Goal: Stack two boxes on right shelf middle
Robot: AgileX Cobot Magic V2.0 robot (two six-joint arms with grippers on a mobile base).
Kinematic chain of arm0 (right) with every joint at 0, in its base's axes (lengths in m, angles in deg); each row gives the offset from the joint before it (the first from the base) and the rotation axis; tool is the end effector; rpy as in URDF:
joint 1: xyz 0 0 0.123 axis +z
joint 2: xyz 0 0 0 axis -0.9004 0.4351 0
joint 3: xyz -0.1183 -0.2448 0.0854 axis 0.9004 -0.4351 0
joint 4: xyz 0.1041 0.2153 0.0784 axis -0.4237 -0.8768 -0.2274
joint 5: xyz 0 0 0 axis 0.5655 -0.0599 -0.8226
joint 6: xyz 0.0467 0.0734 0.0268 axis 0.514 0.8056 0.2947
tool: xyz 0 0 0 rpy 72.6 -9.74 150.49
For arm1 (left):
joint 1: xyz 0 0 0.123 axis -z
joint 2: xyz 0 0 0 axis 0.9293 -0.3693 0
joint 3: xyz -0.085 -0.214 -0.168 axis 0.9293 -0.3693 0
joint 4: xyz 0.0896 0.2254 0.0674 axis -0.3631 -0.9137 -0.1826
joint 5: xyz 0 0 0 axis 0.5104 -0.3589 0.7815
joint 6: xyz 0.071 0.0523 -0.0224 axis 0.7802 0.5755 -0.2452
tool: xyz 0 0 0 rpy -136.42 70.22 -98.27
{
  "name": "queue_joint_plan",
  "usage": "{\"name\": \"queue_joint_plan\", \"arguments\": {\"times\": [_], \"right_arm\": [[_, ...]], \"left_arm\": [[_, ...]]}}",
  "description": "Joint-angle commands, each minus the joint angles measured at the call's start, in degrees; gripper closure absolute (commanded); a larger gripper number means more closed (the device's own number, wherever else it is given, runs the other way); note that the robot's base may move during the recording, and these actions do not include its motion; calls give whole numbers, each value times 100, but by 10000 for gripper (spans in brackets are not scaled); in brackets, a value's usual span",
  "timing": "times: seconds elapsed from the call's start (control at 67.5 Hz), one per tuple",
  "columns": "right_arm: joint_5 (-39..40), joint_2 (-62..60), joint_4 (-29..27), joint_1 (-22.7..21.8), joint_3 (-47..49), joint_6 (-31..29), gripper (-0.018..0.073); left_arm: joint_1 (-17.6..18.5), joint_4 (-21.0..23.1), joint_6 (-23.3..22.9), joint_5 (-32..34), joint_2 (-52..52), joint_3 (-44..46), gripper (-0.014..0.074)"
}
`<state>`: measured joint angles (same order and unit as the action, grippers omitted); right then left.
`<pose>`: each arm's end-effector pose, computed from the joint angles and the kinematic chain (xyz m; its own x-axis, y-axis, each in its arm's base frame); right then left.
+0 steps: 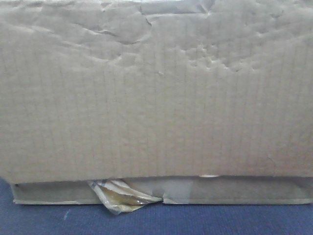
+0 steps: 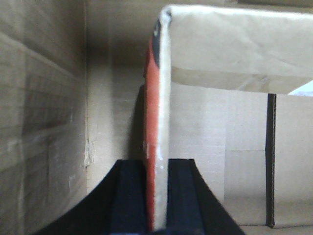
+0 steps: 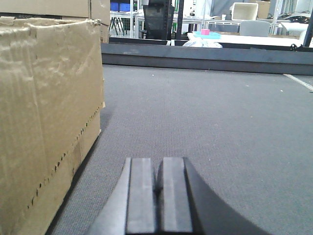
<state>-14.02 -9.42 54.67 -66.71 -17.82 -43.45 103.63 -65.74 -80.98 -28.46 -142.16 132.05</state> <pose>0.0568 -0.0020 0.2027 -0.0281 0.0063 -0.9996 0.0380 0.9993 0.0053 0.3074 -0.1942 0.3384 -0.9041 -0.0695 -0.4216 -0.0450 0.9967 -0.0678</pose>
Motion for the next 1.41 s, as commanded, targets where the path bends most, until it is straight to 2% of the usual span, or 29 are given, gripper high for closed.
{"name": "queue_joint_plan", "arguments": {"times": [0.0,0.133,0.385,0.563,0.814,1.007,1.214,1.303,1.392], "right_arm": [[86,-22,-1,-37,2,-41,725],[86,-22,-1,-37,2,-41,725],[86,-22,-1,-37,2,-41,725],[86,-22,-1,-37,2,-41,725],[86,-22,-1,-37,2,-41,725],[86,-22,-1,-37,2,-41,725],[447,-22,-1,-37,2,-41,725],[-51,-22,-79,-37,511,-41,725],[-914,13,-129,-37,1289,-41,725]], "left_arm": [[-27,-35,15,61,34,32,708],[-27,-35,26,49,34,32,677],[-27,70,26,61,34,32,352],[-27,97,26,70,34,32,244],[-27,31,123,-39,159,650,237],[-27,-264,224,-135,374,1284,237],[-27,-635,655,-135,888,1614,237],[-27,-855,738,-135,1084,1614,237],[-27,-895,817,-135,1264,1562,237]]}}
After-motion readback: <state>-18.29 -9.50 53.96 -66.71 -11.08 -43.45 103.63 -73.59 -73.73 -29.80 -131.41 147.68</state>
